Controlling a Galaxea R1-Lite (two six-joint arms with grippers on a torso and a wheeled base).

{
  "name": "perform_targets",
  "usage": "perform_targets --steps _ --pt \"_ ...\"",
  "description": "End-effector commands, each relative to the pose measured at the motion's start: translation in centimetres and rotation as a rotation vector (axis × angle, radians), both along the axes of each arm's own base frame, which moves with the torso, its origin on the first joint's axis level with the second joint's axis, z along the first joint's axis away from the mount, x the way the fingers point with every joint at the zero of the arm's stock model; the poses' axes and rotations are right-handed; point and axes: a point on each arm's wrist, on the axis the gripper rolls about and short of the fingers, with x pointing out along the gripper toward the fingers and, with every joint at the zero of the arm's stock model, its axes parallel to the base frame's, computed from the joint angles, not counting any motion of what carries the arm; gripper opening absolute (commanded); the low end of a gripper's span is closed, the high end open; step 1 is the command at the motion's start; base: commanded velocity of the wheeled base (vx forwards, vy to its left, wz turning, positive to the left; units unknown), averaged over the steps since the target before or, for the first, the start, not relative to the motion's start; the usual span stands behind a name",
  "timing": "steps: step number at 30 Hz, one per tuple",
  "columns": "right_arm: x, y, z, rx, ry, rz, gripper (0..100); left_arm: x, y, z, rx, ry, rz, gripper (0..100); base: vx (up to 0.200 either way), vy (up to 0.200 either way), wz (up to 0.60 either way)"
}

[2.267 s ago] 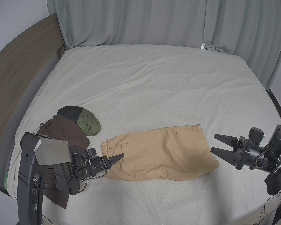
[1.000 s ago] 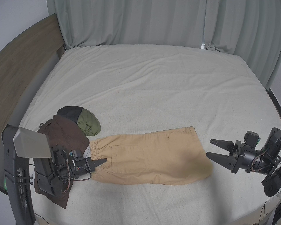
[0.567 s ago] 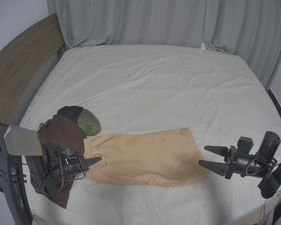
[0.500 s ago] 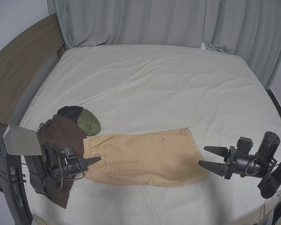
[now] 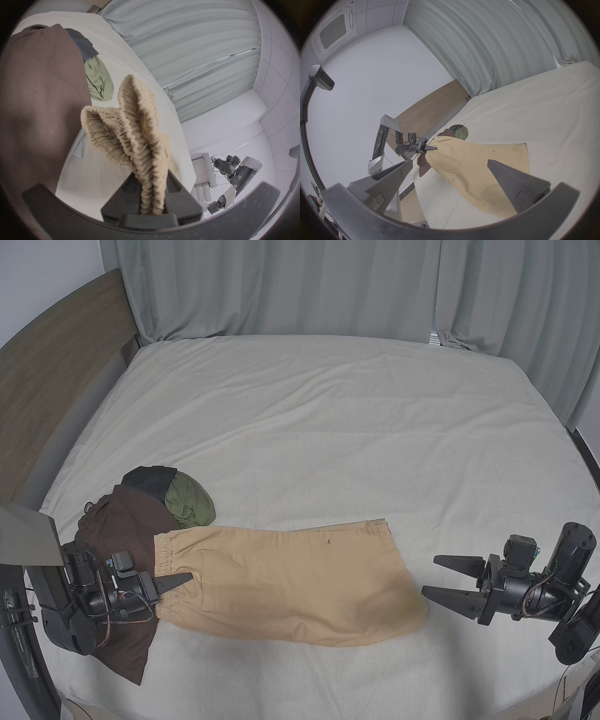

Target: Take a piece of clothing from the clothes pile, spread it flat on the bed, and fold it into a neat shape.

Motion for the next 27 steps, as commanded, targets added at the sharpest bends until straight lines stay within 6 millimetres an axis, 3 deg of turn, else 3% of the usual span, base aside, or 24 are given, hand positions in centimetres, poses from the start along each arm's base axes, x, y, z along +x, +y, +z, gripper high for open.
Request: perform_targets --steps 1,9,16,27 --pt "0.0 0.0 0.0 0.0 0.001 0.0 100 -0.7 1.0 0.8 -0.005 -0.014 0.018 0 0.0 0.0 0.0" --pt "0.0 0.1 0.0 0.0 0.0 0.004 100 -1.4 2.6 1.6 -0.017 -0.03 0.04 0 0.0 0.0 0.0" --pt "0.0 0.1 0.0 0.0 0.001 0.004 100 -1.5 2.8 1.7 -0.019 -0.036 0.036 0 0.0 0.0 0.0" --pt "0.0 0.0 0.0 0.001 -0.002 0.0 100 -1.1 -1.1 3.4 -0.009 -0.101 -0.073 0 0.0 0.0 0.0"
